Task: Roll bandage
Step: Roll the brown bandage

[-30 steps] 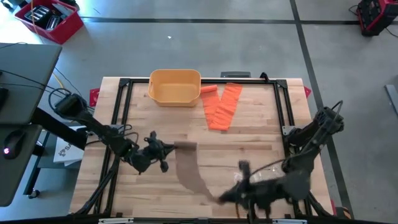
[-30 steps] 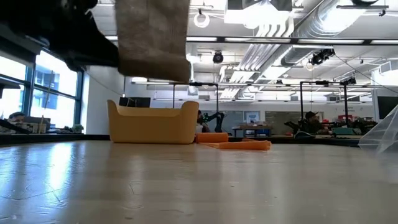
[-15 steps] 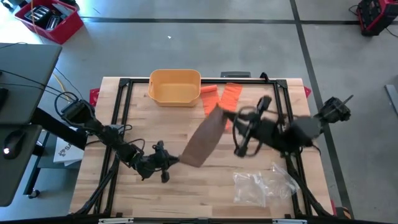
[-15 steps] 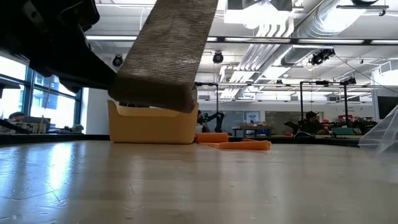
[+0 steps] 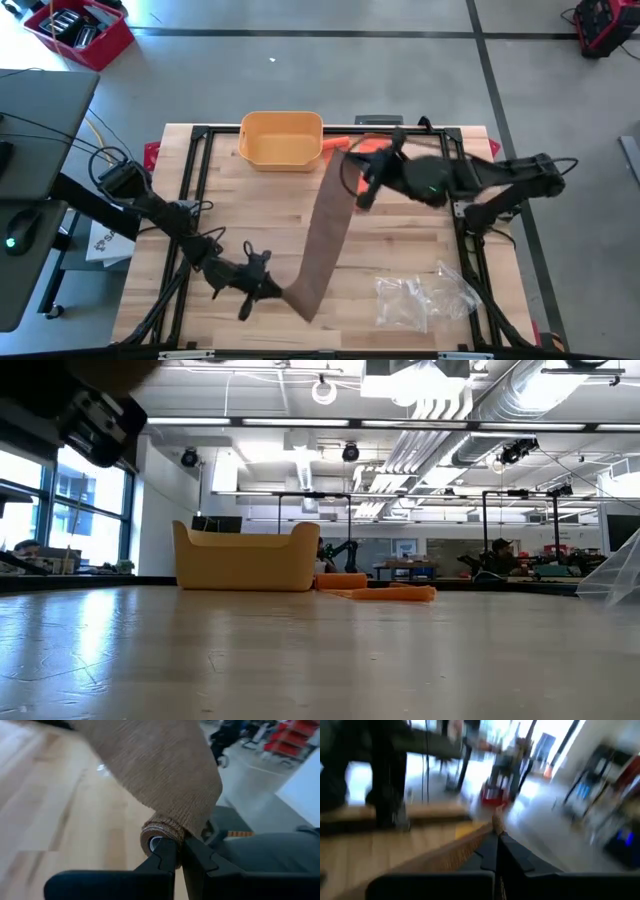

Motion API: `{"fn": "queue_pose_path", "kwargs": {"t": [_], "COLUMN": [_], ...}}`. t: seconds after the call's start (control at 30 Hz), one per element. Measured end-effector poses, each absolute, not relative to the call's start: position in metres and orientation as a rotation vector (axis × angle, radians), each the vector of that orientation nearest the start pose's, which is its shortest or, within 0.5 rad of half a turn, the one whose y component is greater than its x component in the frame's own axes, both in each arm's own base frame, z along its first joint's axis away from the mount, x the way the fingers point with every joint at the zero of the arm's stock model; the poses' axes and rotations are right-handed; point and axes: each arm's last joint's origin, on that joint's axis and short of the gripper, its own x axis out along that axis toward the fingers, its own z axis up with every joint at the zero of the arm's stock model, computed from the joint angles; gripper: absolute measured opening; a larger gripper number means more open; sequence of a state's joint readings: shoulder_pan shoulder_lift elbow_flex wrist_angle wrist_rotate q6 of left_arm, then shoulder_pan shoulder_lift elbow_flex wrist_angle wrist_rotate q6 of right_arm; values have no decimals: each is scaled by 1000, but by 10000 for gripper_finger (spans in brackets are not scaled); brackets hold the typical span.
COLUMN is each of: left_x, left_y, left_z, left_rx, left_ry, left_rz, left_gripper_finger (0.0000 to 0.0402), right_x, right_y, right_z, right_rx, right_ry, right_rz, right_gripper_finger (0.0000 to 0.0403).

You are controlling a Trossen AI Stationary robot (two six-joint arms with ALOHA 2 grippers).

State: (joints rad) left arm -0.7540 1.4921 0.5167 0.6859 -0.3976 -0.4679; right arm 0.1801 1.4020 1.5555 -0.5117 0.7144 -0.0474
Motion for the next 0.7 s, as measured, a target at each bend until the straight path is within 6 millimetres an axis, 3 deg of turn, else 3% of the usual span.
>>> {"fn": "queue_pose_path", "kwargs": {"t": [0.13,0.27,0.47,0.57,0.7], "left_x": [200,191,178,173,170], "left_y": [-191,-200,-207,-208,-206], "left_z": [175,185,208,219,231], "left_rx": [-311,-317,-258,-237,-212], "left_ry": [287,205,25,-70,-179], "left_rz": [-305,-321,-308,-295,-235], "left_gripper_finger": [6,6,6,6,6], "right_x": [289,293,320,333,344], "right_y": [14,14,39,56,77], "right_z": [402,373,302,262,224], "right_rx": [-154,-161,-206,-183,-127], "right_ry": [571,786,1040,1037,944], "right_rz": [-589,-606,-448,-326,-222], "right_gripper_finger": [0,0,0,0,2]}}
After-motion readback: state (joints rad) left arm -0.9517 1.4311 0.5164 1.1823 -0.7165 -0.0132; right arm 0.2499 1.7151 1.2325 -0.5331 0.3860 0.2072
